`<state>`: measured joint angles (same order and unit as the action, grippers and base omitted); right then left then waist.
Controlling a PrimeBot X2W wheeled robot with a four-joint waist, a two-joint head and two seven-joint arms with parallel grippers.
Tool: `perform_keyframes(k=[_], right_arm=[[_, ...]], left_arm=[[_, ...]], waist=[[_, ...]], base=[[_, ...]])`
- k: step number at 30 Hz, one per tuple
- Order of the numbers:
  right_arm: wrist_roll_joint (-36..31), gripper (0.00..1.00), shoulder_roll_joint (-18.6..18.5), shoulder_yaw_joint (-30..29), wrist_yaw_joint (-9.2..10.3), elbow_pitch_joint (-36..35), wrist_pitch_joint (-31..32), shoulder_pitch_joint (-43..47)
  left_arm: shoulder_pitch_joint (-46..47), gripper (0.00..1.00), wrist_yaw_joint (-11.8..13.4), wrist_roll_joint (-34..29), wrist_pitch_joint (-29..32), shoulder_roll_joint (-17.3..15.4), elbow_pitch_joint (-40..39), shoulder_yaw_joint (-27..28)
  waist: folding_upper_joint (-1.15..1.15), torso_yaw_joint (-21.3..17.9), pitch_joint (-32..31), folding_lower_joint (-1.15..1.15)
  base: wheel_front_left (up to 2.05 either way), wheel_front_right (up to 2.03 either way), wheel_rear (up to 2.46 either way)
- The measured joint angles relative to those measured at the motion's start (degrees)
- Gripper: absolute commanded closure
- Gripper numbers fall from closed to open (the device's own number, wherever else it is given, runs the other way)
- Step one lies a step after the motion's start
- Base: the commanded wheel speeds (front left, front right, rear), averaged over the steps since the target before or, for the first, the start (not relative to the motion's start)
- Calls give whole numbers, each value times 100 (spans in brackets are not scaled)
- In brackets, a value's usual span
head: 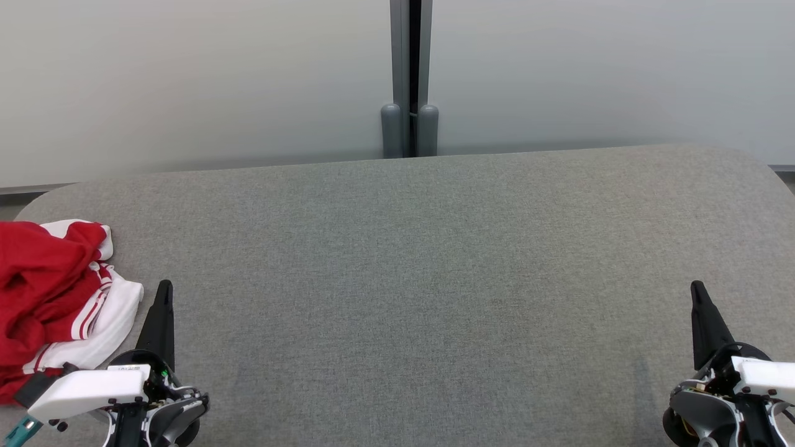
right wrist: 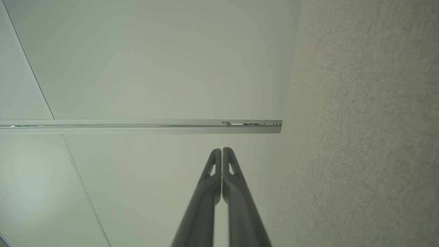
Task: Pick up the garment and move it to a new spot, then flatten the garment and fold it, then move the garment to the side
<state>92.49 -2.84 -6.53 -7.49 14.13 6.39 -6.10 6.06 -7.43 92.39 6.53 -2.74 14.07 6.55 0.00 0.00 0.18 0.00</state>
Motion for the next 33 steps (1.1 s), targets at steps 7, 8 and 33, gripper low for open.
perform_keyframes(k=[7, 8, 33], right_arm=[[0, 100, 0, 0, 0, 0, 0, 0], [0, 100, 0, 0, 0, 0, 0, 0], [0, 100, 0, 0, 0, 0, 0, 0]], left_arm=[[0, 100, 0, 0, 0, 0, 0, 0], [0, 100, 0, 0, 0, 0, 0, 0], [0, 100, 0, -1, 0, 0, 0, 0]], waist=[[0, 0, 0, 0], [0, 0, 0, 0], [0, 0, 0, 0]], base=[[0, 0, 0], [0, 0, 0], [0, 0, 0]])
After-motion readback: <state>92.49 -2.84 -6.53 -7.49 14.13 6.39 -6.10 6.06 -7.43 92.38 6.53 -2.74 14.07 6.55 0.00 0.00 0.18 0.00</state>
